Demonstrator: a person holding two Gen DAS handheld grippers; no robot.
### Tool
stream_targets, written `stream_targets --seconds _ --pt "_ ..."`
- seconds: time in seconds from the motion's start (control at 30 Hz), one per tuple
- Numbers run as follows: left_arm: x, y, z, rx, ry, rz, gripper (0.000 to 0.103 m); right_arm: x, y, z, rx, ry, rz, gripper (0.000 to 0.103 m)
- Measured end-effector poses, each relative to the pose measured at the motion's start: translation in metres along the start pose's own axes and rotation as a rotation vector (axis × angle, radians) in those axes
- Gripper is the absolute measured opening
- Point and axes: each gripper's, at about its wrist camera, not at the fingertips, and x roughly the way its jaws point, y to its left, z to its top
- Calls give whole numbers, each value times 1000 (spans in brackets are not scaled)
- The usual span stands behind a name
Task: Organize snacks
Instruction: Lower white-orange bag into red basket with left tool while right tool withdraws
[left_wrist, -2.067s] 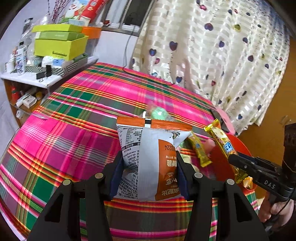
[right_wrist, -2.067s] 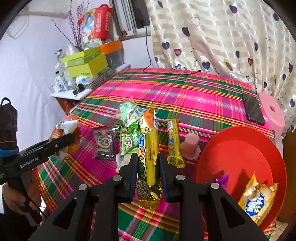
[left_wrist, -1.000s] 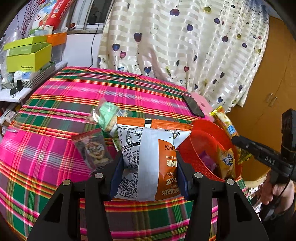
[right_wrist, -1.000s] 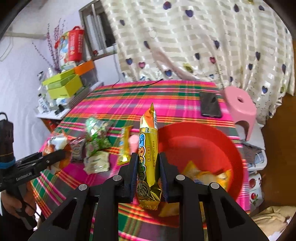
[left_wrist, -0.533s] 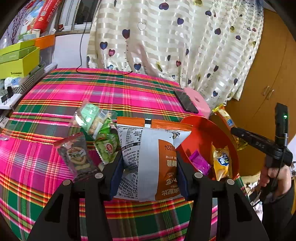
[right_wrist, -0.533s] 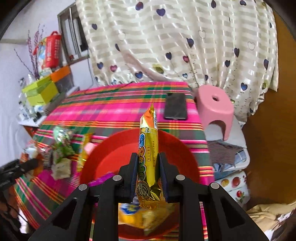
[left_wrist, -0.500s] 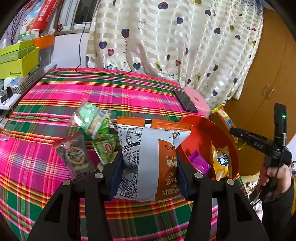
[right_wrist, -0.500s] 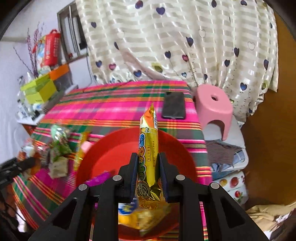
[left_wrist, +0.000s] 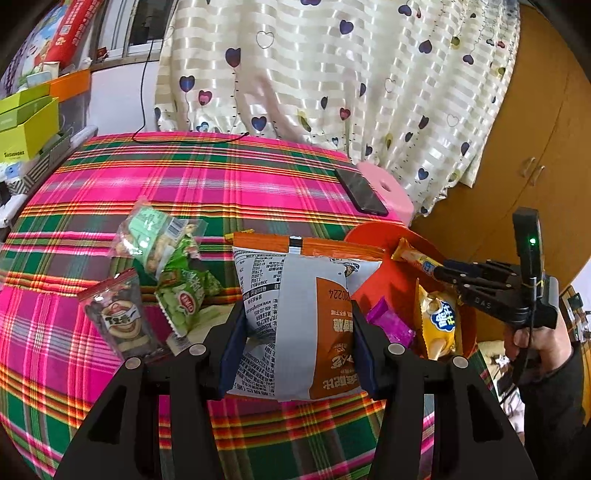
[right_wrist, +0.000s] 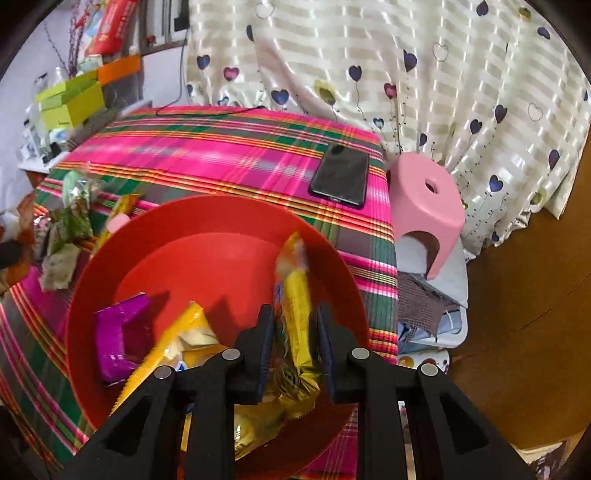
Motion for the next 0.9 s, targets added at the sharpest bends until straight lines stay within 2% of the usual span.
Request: stream_targets --seconds 0.3,0.63,0.9 --pt "8 -19 7 41 6 -24 52 -9 -13 -10 90 -28 -48 24" --pt "30 -50 18 112 31 -62 53 -40 -20 -25 220 -99 18 26" --pt "57 -83 20 213 81 -111 53 -49 -15 -33 249 -114 75 27"
